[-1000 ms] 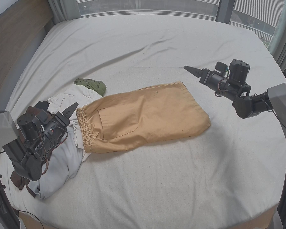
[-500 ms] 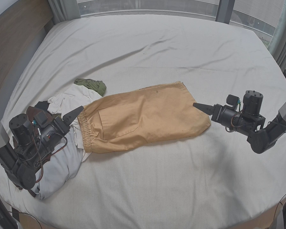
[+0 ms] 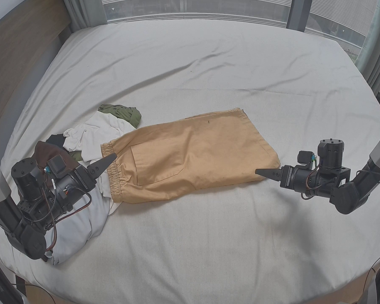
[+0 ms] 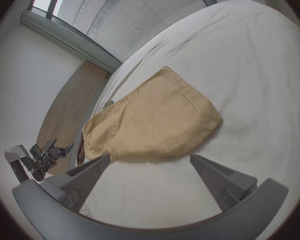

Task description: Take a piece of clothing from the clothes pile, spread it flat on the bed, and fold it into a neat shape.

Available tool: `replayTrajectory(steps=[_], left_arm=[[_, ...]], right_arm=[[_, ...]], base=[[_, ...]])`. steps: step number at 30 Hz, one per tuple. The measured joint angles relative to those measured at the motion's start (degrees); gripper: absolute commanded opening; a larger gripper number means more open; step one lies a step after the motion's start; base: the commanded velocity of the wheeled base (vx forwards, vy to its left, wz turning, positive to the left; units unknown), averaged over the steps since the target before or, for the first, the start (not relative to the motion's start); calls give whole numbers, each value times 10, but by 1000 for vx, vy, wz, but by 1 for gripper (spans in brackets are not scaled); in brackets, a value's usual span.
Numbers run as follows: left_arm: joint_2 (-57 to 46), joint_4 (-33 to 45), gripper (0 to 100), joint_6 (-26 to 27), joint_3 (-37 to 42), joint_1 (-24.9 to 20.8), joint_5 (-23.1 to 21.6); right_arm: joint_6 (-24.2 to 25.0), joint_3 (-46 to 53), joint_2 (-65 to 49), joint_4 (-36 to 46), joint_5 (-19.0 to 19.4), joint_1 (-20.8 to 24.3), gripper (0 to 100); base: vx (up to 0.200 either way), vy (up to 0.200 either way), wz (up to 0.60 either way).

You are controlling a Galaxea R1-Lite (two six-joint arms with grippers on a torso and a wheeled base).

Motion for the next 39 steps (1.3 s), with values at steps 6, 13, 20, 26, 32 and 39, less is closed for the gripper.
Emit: replayTrajectory(steps=[6,13,20,26,32,39], left_arm=[[2,0,100,0,0,0,0],[7,0,100,0,0,0,1],[10,0,100,0,0,1,1],[10,0,100,0,0,2,1],[10,0,100,0,-1,2,2],[10,0,100,0,0,1,2]], right_arm=[[2,-21,34,-1,-5,-8,100],[5,-48,71,-5,-25,-5,100],[6,-80,110,-16,-33,9,100],[41,-103,133,-49,-35,29,100],[89,-124,159,-105,-49,50,100],[114,-164,199,-158,-76,65,100]], base=[[0,0,0],[0,0,0],[0,0,0],[0,0,0],[0,0,0],[0,0,0]])
